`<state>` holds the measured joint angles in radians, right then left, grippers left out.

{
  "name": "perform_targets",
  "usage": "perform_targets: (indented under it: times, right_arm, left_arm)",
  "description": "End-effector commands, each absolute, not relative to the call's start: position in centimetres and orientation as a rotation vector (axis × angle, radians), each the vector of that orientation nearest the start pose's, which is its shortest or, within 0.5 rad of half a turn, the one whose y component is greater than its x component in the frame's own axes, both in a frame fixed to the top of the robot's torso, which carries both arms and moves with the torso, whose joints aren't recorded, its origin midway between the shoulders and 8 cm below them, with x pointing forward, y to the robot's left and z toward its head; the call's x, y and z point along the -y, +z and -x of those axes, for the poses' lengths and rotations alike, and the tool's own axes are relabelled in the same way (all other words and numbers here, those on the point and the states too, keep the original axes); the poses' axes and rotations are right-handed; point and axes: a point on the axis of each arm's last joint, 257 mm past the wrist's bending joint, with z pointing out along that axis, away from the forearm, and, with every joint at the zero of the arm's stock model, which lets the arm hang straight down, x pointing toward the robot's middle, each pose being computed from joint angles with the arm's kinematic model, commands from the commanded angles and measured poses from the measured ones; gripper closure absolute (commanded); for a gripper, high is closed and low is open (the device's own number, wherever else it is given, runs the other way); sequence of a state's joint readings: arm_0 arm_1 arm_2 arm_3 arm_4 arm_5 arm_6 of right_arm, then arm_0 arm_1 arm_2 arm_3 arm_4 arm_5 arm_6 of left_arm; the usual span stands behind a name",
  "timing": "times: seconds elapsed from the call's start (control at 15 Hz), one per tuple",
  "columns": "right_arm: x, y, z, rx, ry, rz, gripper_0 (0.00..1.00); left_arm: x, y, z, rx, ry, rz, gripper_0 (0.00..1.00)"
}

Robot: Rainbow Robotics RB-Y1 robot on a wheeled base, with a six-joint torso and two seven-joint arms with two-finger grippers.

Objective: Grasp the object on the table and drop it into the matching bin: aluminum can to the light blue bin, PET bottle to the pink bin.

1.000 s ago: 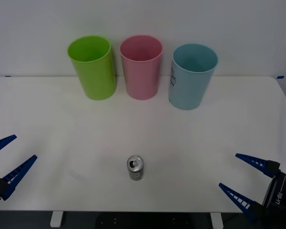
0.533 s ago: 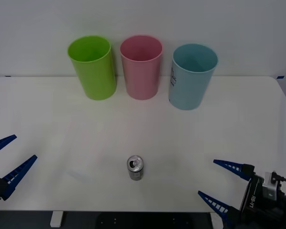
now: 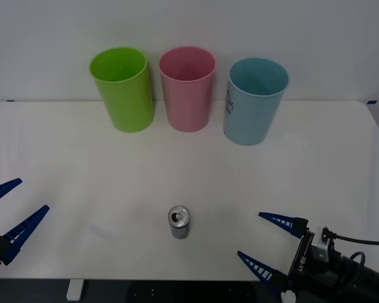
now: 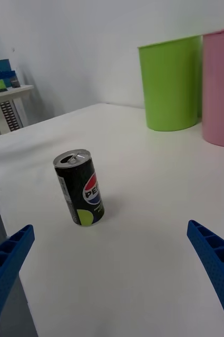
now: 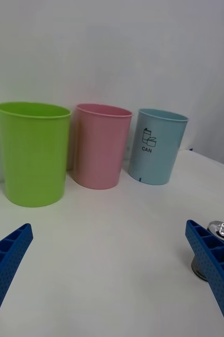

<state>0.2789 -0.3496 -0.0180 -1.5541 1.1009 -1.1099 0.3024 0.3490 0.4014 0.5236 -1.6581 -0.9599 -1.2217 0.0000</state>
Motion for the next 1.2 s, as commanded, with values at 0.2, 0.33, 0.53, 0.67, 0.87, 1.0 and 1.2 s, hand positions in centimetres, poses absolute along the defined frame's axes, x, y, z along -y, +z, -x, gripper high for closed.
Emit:
perform_targets:
  times: [0.2,0.33,0.53,0.67,0.87,1.0,1.2]
  right_arm:
    - [11.1,-29.7,-35.2,-1.436,0.733,0.814,0.00]
    - [10.0,-30.2,-35.7,-1.435,0.741,0.832,0.00]
    - [8.5,-31.1,-36.5,-1.444,0.733,0.853,0.00]
    - [7.3,-31.7,-36.9,-1.456,0.716,0.860,0.00]
    - [5.6,-32.0,-37.2,-1.460,0.702,0.870,0.00]
    - [4.5,-32.2,-37.4,-1.464,0.697,0.865,0.00]
    - [2.7,-32.0,-37.6,-1.462,0.699,0.852,0.00]
  left_arm:
    - [-33.0,-16.9,-34.2,-1.441,-0.567,-0.465,0.00]
    - [-33.0,-16.9,-34.2,-1.441,-0.567,-0.465,0.00]
    - [-33.0,-16.9,-34.2,-1.441,-0.567,-0.465,0.00]
    - [-33.0,-16.9,-34.2,-1.441,-0.567,-0.465,0.00]
    - [-33.0,-16.9,-34.2,-1.441,-0.567,-0.465,0.00]
    - [-33.0,-16.9,-34.2,-1.441,-0.567,-0.465,0.00]
    - [-33.0,-16.9,-34.2,-1.441,-0.567,-0.465,0.00]
